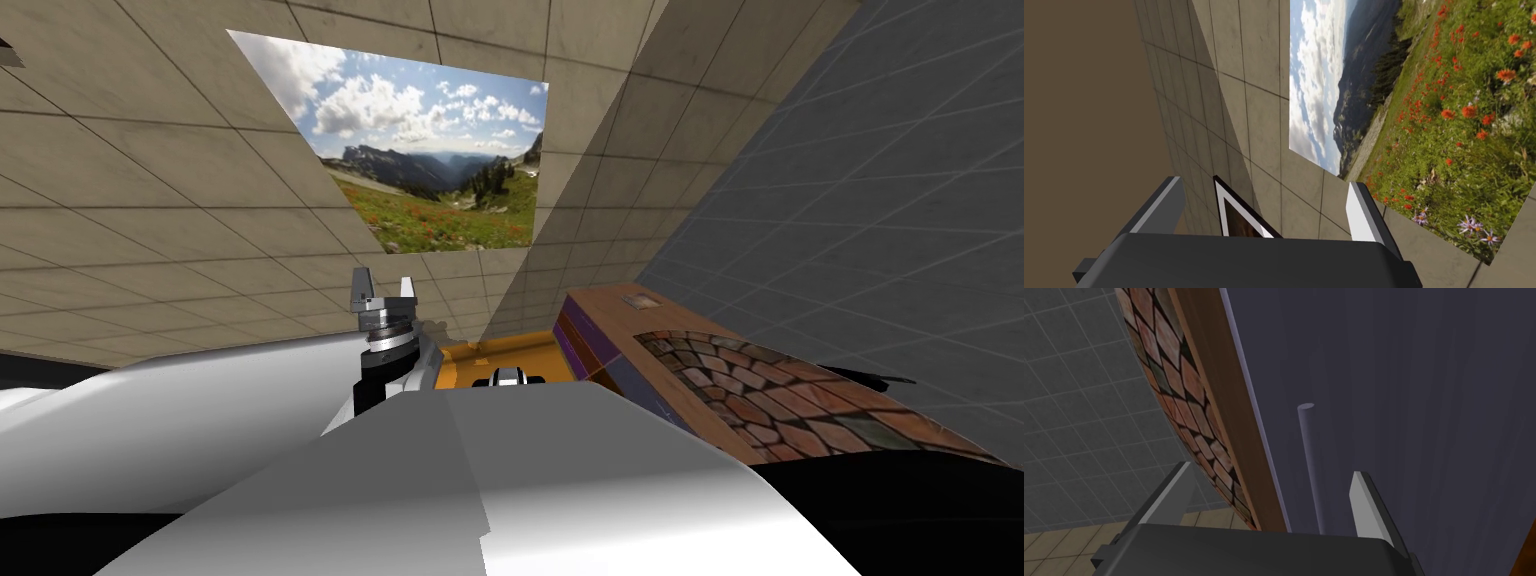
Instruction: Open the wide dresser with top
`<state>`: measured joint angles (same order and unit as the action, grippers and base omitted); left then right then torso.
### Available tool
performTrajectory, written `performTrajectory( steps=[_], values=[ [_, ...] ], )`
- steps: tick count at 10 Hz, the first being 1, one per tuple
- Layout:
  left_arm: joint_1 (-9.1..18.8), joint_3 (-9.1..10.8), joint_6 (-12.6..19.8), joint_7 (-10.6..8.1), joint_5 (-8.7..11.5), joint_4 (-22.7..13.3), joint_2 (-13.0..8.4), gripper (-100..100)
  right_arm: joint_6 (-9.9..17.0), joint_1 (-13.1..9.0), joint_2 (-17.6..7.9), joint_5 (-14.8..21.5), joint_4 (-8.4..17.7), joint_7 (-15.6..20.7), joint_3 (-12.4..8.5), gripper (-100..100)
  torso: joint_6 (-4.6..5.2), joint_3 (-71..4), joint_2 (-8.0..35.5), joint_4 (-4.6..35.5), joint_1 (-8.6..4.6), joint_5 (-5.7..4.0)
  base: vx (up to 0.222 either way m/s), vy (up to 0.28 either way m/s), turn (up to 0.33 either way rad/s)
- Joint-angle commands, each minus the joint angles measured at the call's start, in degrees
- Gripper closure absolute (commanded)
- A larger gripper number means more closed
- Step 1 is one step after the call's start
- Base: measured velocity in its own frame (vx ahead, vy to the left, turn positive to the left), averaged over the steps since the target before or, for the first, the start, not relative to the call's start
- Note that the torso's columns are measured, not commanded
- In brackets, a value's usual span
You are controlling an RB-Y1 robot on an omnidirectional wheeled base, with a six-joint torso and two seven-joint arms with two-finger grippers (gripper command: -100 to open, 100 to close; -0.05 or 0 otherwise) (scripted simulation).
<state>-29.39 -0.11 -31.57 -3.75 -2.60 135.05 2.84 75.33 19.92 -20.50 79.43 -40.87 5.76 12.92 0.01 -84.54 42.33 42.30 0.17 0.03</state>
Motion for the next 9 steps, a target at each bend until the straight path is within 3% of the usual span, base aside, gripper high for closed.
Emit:
performTrajectory(
  steps=[1,3,7,9],
  values=[
    [0.0,0.00,0.0,0.00,0.0,0.0,0.0,0,-0.3,0.4,-0.2,0.0,-0.6,0.2,0.0,100,0.01,0.0,0.0,0.0,0.07,0.11,-0.016,0.100,0.014],
    [0.0,-0.01,0.0,0.00,0.0,0.0,0.0,0,-0.5,0.8,-0.5,-0.1,-1.1,0.3,-0.1,100,0.15,-0.3,0.1,0.0,1.10,0.90,0.003,0.179,-0.017],
    [0.0,-0.01,0.0,0.00,0.0,0.0,0.0,0,-1.2,1.7,-0.1,0.0,-2.4,0.7,0.3,100,0.04,-0.3,0.0,0.0,0.39,0.79,-0.010,0.138,-0.010],
    [0.0,-0.02,0.0,0.00,0.0,0.0,0.0,0,-0.8,2.2,-0.3,0.3,-3.0,0.8,0.2,100,0.10,-0.3,0.0,0.0,0.82,0.80,0.000,0.192,-0.030]
  ],
)
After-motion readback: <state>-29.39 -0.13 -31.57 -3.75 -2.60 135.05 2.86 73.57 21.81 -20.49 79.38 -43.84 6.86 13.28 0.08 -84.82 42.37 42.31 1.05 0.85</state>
